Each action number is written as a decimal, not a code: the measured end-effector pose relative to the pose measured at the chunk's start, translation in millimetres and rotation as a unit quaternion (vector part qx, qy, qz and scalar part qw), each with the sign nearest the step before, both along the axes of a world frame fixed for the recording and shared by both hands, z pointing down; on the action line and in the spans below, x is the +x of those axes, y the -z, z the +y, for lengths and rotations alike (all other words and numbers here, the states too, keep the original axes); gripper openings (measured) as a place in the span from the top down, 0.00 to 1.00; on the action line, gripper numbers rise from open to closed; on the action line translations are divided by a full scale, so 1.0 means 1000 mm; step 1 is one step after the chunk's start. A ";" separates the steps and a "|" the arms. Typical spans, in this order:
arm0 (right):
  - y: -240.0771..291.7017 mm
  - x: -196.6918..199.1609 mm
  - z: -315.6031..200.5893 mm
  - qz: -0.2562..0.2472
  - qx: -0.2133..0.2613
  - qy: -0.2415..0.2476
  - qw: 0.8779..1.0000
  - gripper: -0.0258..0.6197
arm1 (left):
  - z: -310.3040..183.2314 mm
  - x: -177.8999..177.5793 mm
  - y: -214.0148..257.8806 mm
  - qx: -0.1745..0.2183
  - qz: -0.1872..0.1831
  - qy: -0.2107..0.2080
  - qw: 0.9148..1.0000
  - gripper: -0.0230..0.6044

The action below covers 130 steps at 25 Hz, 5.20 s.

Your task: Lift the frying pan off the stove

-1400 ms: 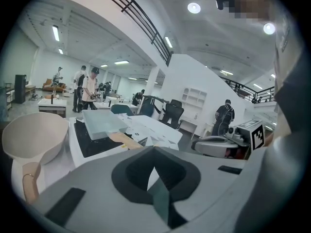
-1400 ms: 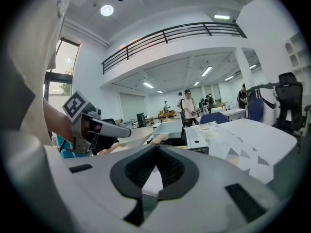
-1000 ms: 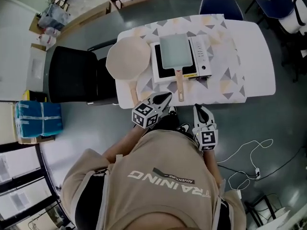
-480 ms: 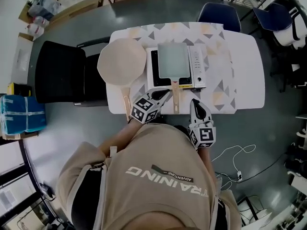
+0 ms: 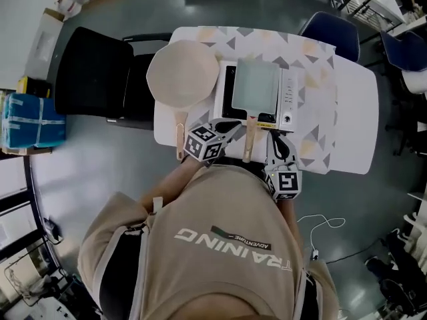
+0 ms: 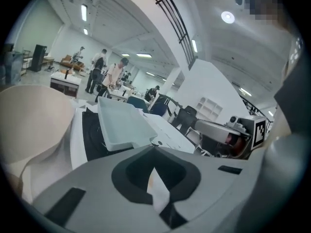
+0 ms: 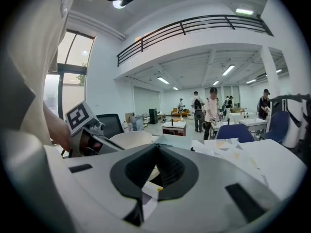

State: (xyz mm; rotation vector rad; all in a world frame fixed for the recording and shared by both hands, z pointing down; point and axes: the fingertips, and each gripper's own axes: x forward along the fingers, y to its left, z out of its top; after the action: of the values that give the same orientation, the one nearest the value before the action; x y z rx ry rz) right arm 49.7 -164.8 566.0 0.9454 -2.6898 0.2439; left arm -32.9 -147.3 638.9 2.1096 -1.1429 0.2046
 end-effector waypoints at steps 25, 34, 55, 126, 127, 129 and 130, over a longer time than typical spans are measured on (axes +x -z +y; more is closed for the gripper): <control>-0.017 0.030 -0.015 0.004 -0.014 0.080 0.997 0.96 | -0.011 0.056 -0.050 -0.225 0.288 0.049 0.929 0.65; -0.015 0.042 -0.021 0.016 -0.014 0.043 0.999 0.96 | -0.030 0.094 -0.064 -0.253 0.298 -0.034 0.920 0.66; -0.016 0.040 -0.014 0.024 -0.018 0.037 0.999 0.96 | -0.029 0.112 -0.038 -0.249 0.341 -0.066 0.904 0.79; 0.013 0.037 -0.006 -0.003 0.009 0.066 0.998 0.96 | -0.018 0.092 0.048 -0.193 0.329 -0.073 0.921 0.77; 0.014 0.038 -0.006 -0.003 0.011 0.063 0.998 0.96 | -0.017 0.092 0.048 -0.192 0.330 -0.074 0.921 0.77; 0.018 0.039 -0.007 -0.006 0.019 0.056 0.998 0.96 | -0.016 0.091 0.050 -0.193 0.326 -0.073 0.923 0.77; 0.020 0.040 -0.008 -0.008 0.023 0.053 0.998 0.96 | -0.015 0.091 0.050 -0.193 0.323 -0.072 0.924 0.77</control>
State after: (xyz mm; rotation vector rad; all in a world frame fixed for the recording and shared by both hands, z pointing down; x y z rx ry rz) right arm 89.5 -172.6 546.0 0.8142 -2.7609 0.1692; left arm 57.7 -162.6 588.8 1.7055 -0.5019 -0.1819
